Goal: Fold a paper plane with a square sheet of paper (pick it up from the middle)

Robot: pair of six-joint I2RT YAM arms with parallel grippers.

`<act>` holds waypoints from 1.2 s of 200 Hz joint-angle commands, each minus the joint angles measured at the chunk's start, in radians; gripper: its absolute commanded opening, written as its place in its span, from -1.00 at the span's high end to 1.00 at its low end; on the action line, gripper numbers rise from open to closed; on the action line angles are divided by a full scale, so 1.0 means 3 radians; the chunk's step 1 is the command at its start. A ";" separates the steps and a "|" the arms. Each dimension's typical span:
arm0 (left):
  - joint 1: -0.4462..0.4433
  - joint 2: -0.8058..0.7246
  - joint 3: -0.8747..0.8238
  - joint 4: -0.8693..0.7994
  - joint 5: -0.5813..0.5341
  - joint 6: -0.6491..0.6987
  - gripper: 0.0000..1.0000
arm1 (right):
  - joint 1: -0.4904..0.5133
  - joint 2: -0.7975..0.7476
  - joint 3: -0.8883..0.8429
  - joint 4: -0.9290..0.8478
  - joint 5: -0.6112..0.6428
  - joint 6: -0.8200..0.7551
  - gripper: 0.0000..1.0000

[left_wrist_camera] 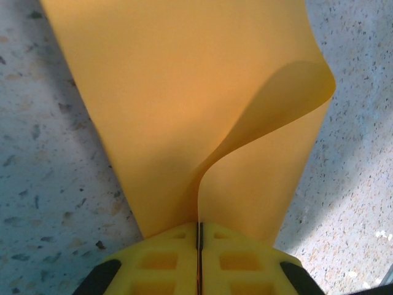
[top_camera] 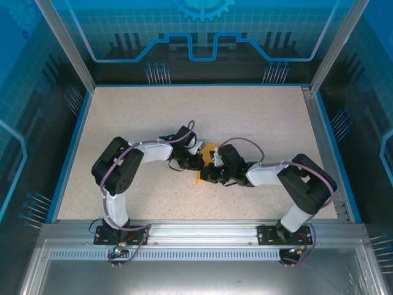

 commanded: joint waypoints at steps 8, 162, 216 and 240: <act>0.0011 0.0131 -0.0045 -0.0082 -0.0011 0.0075 0.84 | 0.0073 0.0148 -0.0035 0.0250 0.0041 0.0119 1.00; 0.0014 0.0167 -0.0020 -0.0097 0.0017 0.0077 0.85 | 0.0121 0.0496 -0.0142 0.0556 0.0060 0.0252 1.00; 0.0015 0.0172 -0.0005 -0.0107 0.0022 0.0088 0.85 | 0.0133 0.0197 -0.0168 0.0438 0.0043 0.0191 1.00; 0.0014 0.0175 0.0004 -0.0126 0.0022 0.0102 0.85 | 0.0182 0.0193 -0.0185 0.0490 0.0023 0.0216 1.00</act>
